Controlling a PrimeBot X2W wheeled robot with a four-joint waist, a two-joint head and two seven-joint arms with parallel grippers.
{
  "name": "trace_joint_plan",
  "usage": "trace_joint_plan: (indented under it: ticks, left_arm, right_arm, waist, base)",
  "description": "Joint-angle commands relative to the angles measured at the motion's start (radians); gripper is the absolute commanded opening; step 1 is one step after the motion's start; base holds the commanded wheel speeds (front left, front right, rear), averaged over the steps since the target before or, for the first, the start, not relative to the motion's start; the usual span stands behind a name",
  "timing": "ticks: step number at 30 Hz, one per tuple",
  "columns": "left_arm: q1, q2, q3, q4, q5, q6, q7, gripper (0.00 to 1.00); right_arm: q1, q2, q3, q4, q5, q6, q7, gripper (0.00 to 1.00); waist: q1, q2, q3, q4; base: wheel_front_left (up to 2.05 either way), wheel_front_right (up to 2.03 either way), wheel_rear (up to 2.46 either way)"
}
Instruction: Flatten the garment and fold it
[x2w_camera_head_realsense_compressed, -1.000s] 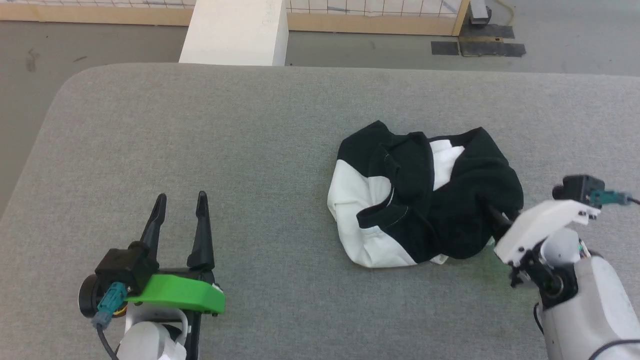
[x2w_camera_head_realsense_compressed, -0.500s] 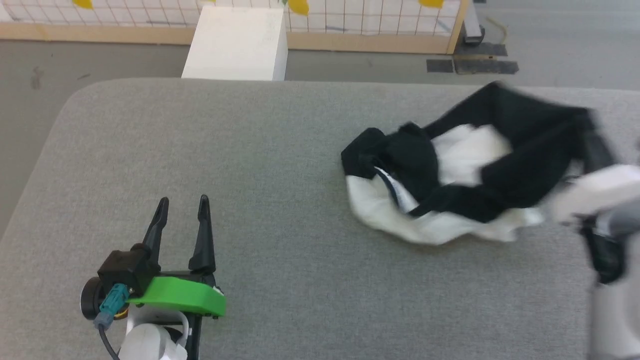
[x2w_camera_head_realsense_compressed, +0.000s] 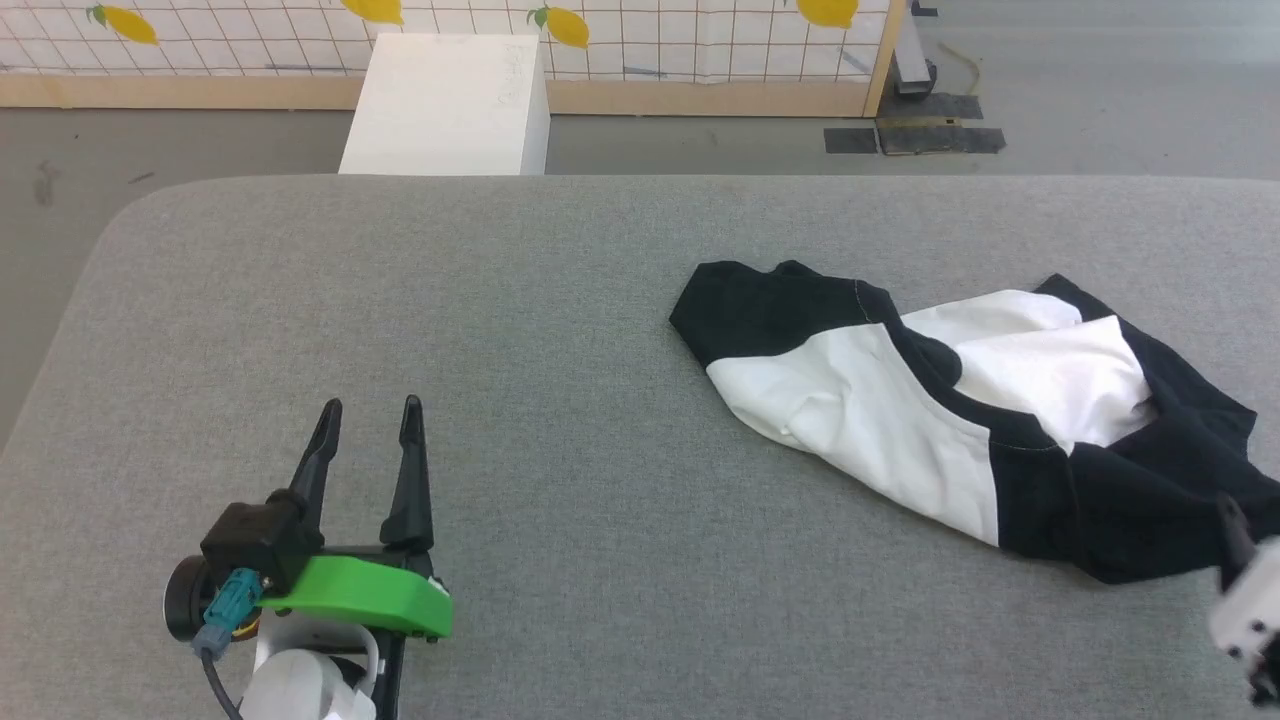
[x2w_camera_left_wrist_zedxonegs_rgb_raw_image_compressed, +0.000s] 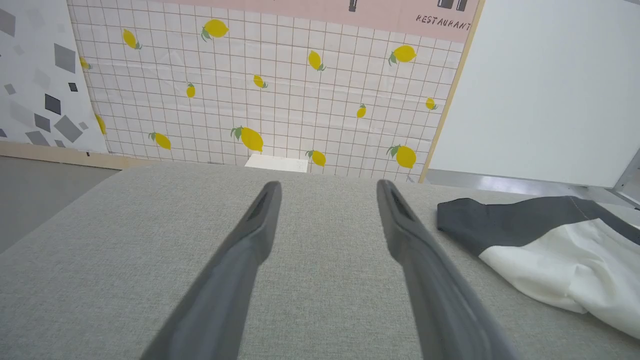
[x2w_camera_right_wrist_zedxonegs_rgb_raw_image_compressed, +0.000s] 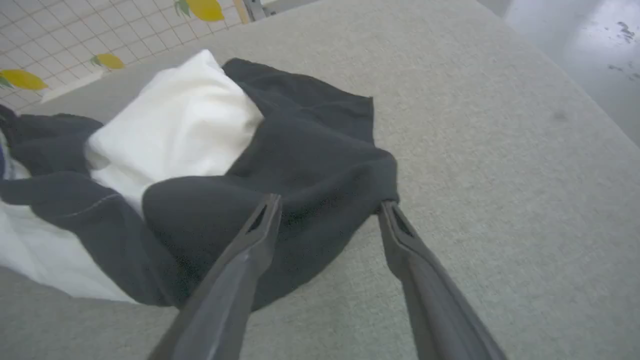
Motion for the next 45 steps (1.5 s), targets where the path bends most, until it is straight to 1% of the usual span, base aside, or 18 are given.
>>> trace_joint_plan:
  ticks: [1,8,10,12,15,19,24,25,26,27,28,30,33,36,39,42,44,45]
  left_arm:
    - [-0.001,-0.004,0.000,0.001,0.014,-0.004,-0.004,1.00]
    - [-0.024,-0.004,-0.021,-0.004,0.013,-0.007,-0.004,1.00]
    - [-0.038,-0.004,-0.032,-0.008,0.009,-0.007,-0.004,1.00]
    - [-0.055,-0.004,-0.045,-0.012,0.003,-0.005,-0.004,1.00]
    - [-0.082,-0.004,-0.070,-0.017,-0.010,0.000,-0.004,1.00]
    - [-0.112,-0.004,-0.094,-0.014,-0.024,0.005,-0.004,1.00]
    - [-0.126,-0.004,-0.107,-0.011,-0.033,0.014,-0.004,1.00]
    - [-0.125,-0.004,-0.107,-0.007,-0.033,0.017,-0.004,1.00]
    - [-0.125,-0.004,-0.106,-0.006,-0.032,0.017,-0.004,1.00]
    - [-0.123,-0.004,-0.105,-0.005,-0.032,0.018,-0.004,1.00]
    - [-0.121,-0.004,-0.103,-0.004,-0.031,0.019,-0.004,1.00]
    - [-0.113,-0.004,-0.099,-0.001,-0.028,0.019,-0.004,1.00]
    - [-0.098,-0.004,-0.089,0.007,-0.022,0.019,-0.004,1.00]
    - [-0.081,-0.004,-0.077,0.011,-0.013,0.017,-0.004,1.00]
    - [-0.063,-0.004,-0.063,0.014,-0.003,0.012,-0.004,1.00]
    - [-0.050,-0.004,-0.053,0.014,0.003,0.008,-0.004,1.00]
    - [-0.046,-0.004,-0.049,0.014,0.008,0.005,-0.004,1.00]
    - [-0.044,-0.004,-0.048,0.014,0.009,0.003,-0.004,1.00]
  right_arm:
    - [0.006,0.000,0.040,-0.031,0.021,-0.001,-0.012,1.00]
    - [-0.073,0.000,0.307,-0.218,0.074,-0.001,-0.038,1.00]
    - [-0.138,0.000,0.386,-0.227,0.028,-0.001,-0.025,1.00]
    - [-0.220,0.000,0.441,-0.184,-0.011,-0.001,-0.007,1.00]
    - [-0.343,0.000,0.481,-0.045,-0.068,-0.001,0.039,1.00]
    - [-0.466,0.000,0.469,0.149,-0.119,-0.001,0.111,1.00]
    - [-0.546,0.000,0.450,0.311,-0.151,-0.001,0.197,1.00]
    - [-0.569,0.000,0.444,0.367,-0.166,-0.001,0.229,0.74]
    - [-0.572,0.000,0.448,0.378,-0.161,-0.001,0.232,0.45]
    - [-0.574,0.000,0.457,0.387,-0.151,-0.001,0.230,0.11]
    - [-0.574,0.000,0.471,0.388,-0.139,-0.001,0.222,0.00]
    - [-0.563,0.000,0.515,0.381,-0.089,-0.001,0.206,0.00]
    - [-0.511,0.000,0.643,0.313,0.022,-0.001,0.197,0.00]
    - [-0.422,-0.002,0.775,0.187,0.121,-0.001,0.225,0.00]
    - [-0.283,-0.030,0.910,0.020,0.204,-0.001,0.284,0.00]
    - [-0.127,-0.070,1.007,-0.109,0.251,-0.001,0.352,0.00]
    - [-0.040,-0.094,1.039,-0.157,0.252,-0.001,0.376,0.00]
    - [-0.008,-0.101,1.048,-0.171,0.248,-0.001,0.381,0.03]
  waist:
    - [0.0000,-0.0001,0.001,0.003]
    - [0.0000,-0.0001,0.033,0.033]
    - [0.0000,-0.0001,0.054,0.046]
    - [0.0000,-0.0001,0.079,0.059]
    - [0.0000,-0.0001,0.111,0.085]
    - [0.0000,-0.0001,0.143,0.117]
    - [0.0000,-0.0001,0.161,0.139]
    - [0.0000,-0.0001,0.162,0.145]
    - [0.0000,-0.0001,0.160,0.145]
    - [0.0000,-0.0001,0.157,0.145]
    - [0.0000,-0.0001,0.152,0.143]
    - [0.0000,-0.0001,0.138,0.139]
    - [0.0000,-0.0001,0.107,0.125]
    - [0.0000,-0.0001,0.076,0.107]
    - [0.0000,-0.0001,0.045,0.084]
    - [0.0000,-0.0001,0.026,0.062]
    - [0.0000,-0.0001,0.020,0.049]
    - [0.0000,-0.0001,0.018,0.042]
  base:
    - [0.00,0.00,0.00]
    - [0.00,0.00,0.00]
    - [0.00,0.00,0.00]
    - [0.00,0.00,0.00]
    - [0.00,0.00,0.00]
    - [0.00,0.00,0.00]
    - [0.00,0.00,0.00]
    - [0.00,0.00,0.00]
    - [0.00,0.00,0.00]
    - [0.00,0.00,0.00]
    - [0.00,0.00,0.00]
    - [0.00,0.00,0.00]
    - [0.00,0.00,0.00]
    - [0.00,0.00,0.00]
    - [0.00,0.00,0.00]
    - [0.00,0.00,0.00]
    - [0.00,0.00,0.00]
    - [0.00,0.00,0.00]
